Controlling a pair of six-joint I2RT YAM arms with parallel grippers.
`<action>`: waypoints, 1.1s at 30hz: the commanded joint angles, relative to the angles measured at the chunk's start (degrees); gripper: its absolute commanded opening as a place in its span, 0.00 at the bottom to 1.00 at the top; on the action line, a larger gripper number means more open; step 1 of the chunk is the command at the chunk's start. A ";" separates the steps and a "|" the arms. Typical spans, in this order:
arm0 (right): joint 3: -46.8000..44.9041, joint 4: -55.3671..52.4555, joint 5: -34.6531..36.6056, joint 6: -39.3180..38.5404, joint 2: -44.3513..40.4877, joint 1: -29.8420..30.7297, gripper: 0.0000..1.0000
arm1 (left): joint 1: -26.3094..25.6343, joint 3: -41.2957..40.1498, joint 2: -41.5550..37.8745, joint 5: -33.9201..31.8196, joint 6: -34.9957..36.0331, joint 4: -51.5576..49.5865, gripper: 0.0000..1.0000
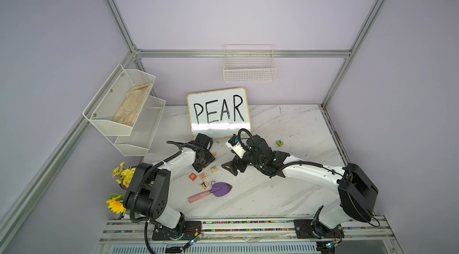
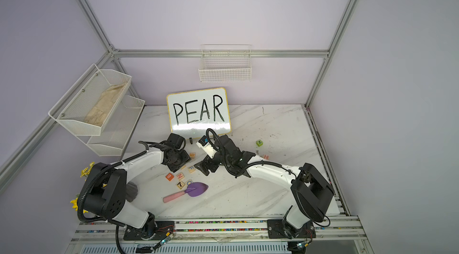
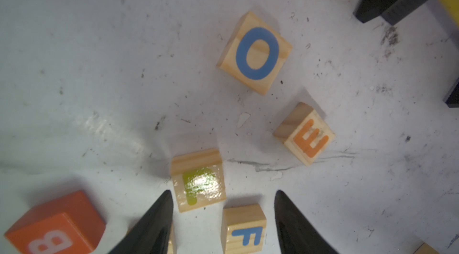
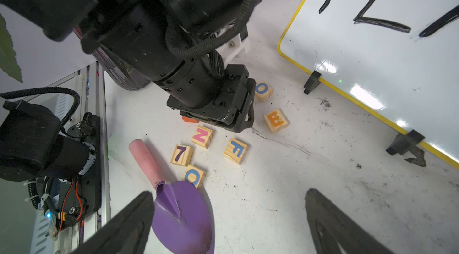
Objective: Spell the uppercase word “pear” with letter blocks
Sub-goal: Pick up the letter block from the center of the board.
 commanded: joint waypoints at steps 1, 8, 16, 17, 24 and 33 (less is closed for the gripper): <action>-0.74 2.19 0.72 -0.17 0.35 0.31 0.97 | 0.28 -1.39 0.17 -0.57 0.73 -1.64 0.62; -1.13 2.48 1.45 -0.13 -0.13 0.26 0.97 | 0.40 -0.99 1.46 -2.10 0.88 -1.85 0.61; -1.96 1.86 4.25 -1.24 -1.79 0.31 0.97 | 0.40 0.01 3.73 -2.30 1.30 -1.66 0.53; -2.10 2.04 4.46 -1.25 -1.91 0.27 0.97 | 0.40 0.01 3.69 -2.39 1.26 -1.66 0.53; -2.30 2.39 5.16 -1.18 -2.02 0.31 0.97 | 0.49 0.52 3.29 -3.10 1.83 -1.98 0.47; -2.31 2.48 6.43 -1.16 -2.11 0.24 0.97 | 0.44 0.39 3.56 -4.03 2.58 -2.66 0.37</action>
